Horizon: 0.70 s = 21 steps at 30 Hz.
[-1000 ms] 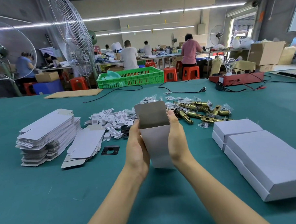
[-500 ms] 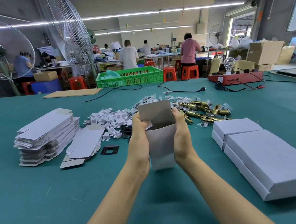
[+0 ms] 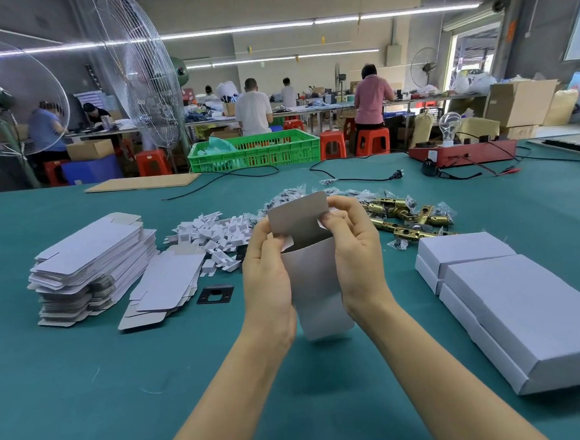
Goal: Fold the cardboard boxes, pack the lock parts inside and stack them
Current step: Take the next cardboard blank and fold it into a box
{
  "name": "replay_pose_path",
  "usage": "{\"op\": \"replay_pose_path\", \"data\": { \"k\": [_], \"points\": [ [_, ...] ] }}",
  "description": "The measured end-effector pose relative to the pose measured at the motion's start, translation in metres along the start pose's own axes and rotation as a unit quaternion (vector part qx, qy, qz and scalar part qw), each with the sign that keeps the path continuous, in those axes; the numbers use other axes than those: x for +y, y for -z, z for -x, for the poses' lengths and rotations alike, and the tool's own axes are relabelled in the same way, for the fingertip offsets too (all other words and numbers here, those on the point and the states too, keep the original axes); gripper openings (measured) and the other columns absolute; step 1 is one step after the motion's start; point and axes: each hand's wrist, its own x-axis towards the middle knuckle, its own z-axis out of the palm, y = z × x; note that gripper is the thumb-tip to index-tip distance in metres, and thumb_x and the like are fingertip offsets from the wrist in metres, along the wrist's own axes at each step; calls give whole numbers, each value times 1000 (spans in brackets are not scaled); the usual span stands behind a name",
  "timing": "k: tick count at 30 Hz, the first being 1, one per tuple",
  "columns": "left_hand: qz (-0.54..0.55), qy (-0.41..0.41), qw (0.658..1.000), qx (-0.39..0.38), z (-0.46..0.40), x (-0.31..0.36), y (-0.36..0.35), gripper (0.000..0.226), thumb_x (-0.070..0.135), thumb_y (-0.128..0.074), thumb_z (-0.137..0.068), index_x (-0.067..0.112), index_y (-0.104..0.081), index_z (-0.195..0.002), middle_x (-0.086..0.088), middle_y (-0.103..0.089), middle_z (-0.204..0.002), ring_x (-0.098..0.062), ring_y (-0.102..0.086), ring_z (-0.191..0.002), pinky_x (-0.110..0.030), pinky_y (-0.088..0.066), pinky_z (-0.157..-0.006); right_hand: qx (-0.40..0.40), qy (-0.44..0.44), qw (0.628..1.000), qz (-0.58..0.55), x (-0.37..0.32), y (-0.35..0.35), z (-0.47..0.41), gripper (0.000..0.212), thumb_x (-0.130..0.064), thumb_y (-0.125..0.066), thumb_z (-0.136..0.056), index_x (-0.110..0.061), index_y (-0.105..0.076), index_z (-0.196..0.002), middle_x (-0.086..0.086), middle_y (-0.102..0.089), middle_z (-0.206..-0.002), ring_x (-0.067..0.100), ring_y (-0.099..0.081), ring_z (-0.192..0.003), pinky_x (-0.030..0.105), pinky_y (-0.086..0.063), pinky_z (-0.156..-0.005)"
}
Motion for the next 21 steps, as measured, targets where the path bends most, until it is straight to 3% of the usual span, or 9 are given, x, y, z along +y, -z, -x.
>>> {"op": "replay_pose_path", "data": {
  "k": [5, 10, 15, 19, 21],
  "points": [
    [15, 13, 999, 34, -5, 0, 3, 47, 3, -41, -98, 32, -72, -78, 3, -73, -85, -10, -65, -74, -22, -55, -62, -14, 31, 999, 2, 0, -2, 0, 30, 0, -47, -94, -25, -63, -90, -10, -66, -81, 3, -58, -77, 11, -45, -69],
    [37, 15, 999, 8, -9, 2, 6, 48, -2, -37, -99, 24, -68, -72, 2, -71, -77, -7, -65, -71, -19, -55, -62, -30, 28, 999, -13, -2, -6, 3, 25, -10, -37, -88, -22, -57, -80, -12, -61, -75, 3, -54, -75, 9, -42, -66],
    [74, 28, 997, 18, -10, 3, 7, 38, -4, -39, -98, 17, -65, -80, 0, -72, -77, -9, -66, -70, -20, -55, -62, -51, -8, 998, -22, -4, -4, 0, 36, 0, -38, -96, -23, -61, -81, -10, -62, -78, 1, -57, -76, 9, -43, -68],
    [97, 28, 995, 12, -8, 3, 6, 43, -6, -38, -95, 19, -68, -78, -1, -71, -77, -10, -66, -70, -20, -55, -62, -38, -31, 998, -44, -6, -1, -1, 45, 0, -37, -93, -30, -63, -71, -2, -64, -78, 12, -59, -79, 26, -45, -76],
    [95, 18, 995, -2, -6, 3, 5, 43, -6, -39, -93, 18, -70, -76, -2, -70, -77, -13, -66, -72, -22, -55, -63, -19, -38, 998, -41, -6, -1, -1, 39, -3, -37, -89, -27, -61, -69, 0, -63, -76, 15, -58, -78, 33, -43, -76]
  ]
}}
